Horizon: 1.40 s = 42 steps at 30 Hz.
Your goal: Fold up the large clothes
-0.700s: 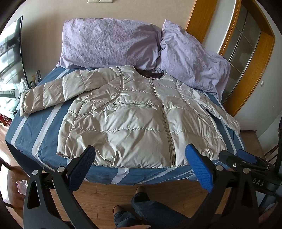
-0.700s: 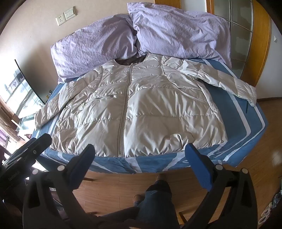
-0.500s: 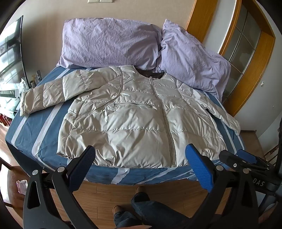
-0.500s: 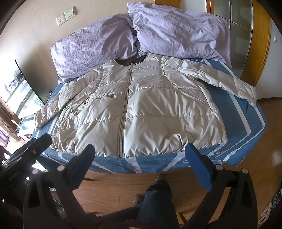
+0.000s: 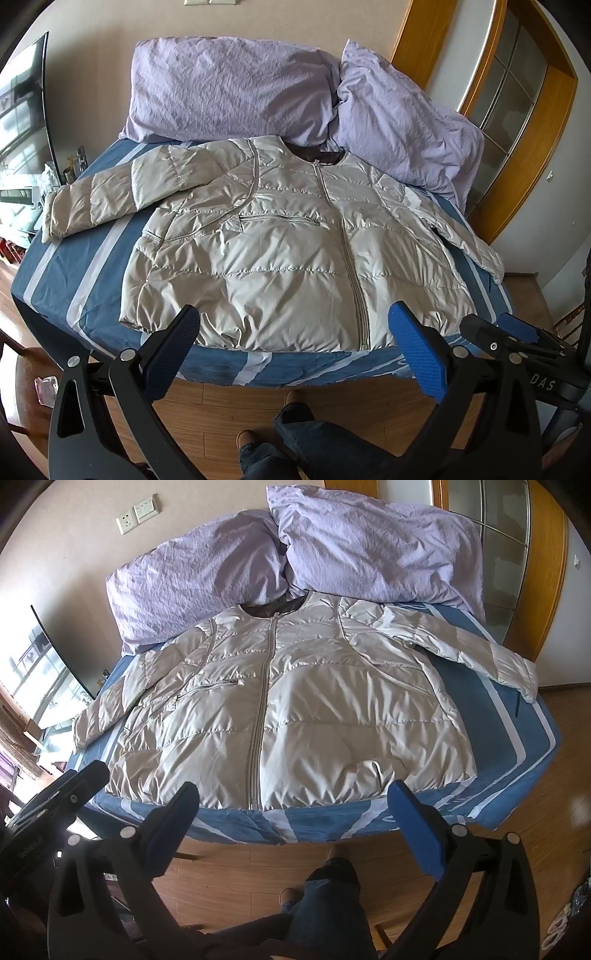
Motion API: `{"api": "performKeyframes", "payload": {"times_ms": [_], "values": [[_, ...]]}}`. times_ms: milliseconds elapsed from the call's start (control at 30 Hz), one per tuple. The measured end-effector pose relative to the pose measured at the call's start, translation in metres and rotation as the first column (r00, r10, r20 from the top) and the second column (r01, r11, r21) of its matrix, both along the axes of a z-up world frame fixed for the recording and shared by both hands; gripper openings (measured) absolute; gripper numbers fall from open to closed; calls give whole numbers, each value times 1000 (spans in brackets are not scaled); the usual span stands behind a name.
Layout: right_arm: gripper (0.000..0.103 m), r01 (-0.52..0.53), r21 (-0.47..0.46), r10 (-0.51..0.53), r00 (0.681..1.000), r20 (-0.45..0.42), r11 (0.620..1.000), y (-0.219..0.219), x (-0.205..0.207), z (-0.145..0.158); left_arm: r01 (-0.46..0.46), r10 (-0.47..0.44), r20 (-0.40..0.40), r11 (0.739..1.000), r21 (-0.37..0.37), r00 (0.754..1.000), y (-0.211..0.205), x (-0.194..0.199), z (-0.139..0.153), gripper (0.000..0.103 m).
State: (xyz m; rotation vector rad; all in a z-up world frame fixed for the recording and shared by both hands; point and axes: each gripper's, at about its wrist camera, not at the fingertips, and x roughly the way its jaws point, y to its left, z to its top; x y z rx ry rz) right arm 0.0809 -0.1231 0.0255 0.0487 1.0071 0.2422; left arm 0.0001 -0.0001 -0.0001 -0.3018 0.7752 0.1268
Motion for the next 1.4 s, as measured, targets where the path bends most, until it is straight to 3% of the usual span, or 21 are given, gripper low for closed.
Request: {"api": "performKeyframes", "payload": {"times_ms": [1400], "values": [[101,0,3,0,1000,4,1000,-3,-1,2,0,0,0,1000,1,1000,0,0,0,102]]}}
